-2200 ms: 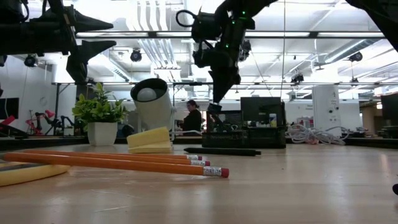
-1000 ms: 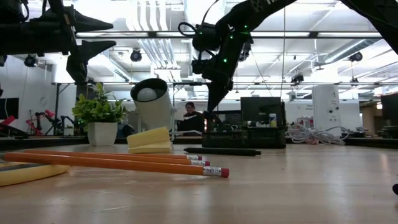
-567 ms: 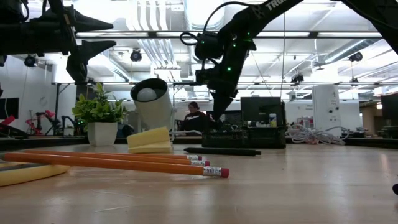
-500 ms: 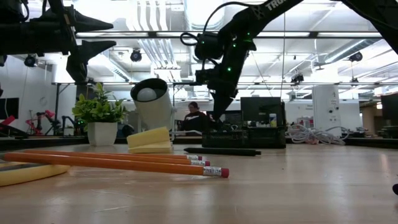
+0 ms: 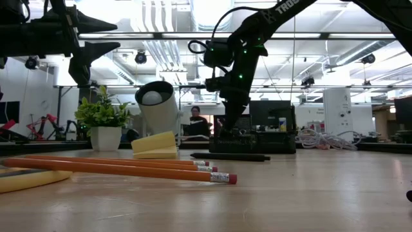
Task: Pick and place office supplies into organizer
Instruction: Put the right binder clip into the desk organizer
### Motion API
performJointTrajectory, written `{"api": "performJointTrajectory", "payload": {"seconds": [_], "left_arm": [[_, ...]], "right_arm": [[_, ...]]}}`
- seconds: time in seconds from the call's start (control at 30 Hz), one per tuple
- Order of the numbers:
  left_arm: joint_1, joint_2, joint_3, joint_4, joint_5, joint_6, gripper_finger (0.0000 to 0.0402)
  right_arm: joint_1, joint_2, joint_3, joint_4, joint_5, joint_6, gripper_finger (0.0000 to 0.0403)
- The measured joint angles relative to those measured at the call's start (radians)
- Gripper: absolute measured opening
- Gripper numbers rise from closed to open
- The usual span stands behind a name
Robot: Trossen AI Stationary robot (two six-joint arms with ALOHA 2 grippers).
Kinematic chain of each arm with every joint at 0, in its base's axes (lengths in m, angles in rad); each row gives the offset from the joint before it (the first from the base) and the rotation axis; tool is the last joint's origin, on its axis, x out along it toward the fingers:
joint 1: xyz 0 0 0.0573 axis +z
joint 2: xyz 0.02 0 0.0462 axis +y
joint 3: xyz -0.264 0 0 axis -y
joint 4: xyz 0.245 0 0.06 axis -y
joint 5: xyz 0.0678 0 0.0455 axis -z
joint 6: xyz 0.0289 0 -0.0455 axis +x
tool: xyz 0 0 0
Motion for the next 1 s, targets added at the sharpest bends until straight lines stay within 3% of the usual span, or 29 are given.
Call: {"api": "performJointTrajectory", "payload": {"seconds": [1.0], "left_arm": [[0.0, 0.0, 0.0, 0.0, 0.0, 0.0, 0.0167]], "right_arm": [[0.0, 0.0, -0.004, -0.016, -0.027, 0.021, 0.0008]]}}
